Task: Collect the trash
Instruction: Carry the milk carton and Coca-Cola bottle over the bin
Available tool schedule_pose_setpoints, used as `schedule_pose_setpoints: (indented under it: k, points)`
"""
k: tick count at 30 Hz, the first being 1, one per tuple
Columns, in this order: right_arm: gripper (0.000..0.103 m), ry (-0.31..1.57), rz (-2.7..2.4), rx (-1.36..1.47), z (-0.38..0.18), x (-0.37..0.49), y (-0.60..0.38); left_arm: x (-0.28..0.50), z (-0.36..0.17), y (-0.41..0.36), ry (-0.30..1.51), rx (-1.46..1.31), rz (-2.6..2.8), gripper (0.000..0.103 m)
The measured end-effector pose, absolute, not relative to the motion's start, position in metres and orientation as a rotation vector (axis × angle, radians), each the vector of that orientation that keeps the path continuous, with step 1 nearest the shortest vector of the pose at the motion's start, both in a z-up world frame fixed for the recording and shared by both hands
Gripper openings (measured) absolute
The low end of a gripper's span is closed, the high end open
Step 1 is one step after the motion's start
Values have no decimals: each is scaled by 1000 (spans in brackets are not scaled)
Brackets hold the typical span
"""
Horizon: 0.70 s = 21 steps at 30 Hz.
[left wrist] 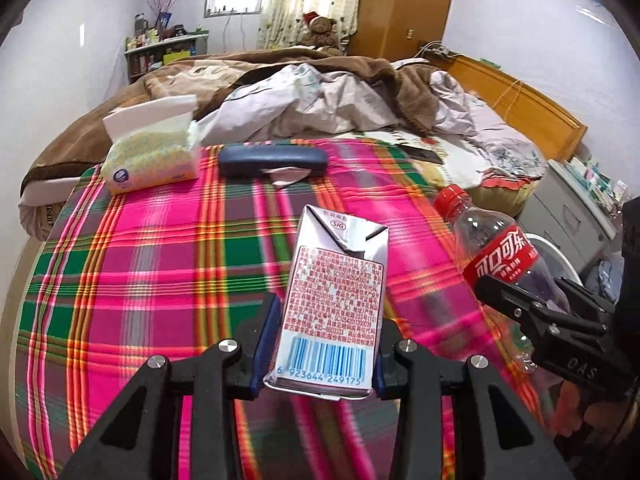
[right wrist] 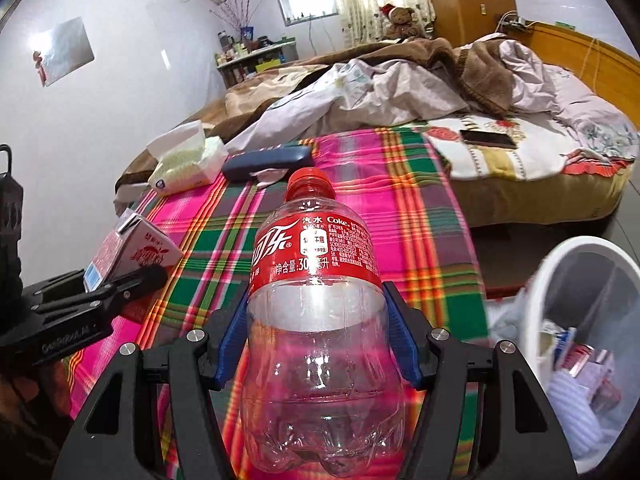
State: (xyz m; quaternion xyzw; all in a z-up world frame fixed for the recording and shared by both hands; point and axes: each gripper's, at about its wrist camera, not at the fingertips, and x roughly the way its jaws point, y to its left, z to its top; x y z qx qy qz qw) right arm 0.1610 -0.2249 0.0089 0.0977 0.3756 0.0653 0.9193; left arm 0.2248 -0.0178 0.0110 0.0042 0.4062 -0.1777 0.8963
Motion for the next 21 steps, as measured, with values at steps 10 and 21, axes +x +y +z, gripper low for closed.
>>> schedule_pose_setpoints:
  k: [10, 21]
  points:
    - [64, 712, 71, 225, 23, 130, -263, 190, 28, -65, 794, 38, -428, 40]
    - [64, 670, -44, 257, 28, 97, -321, 161, 37, -132, 743, 95, -531, 40]
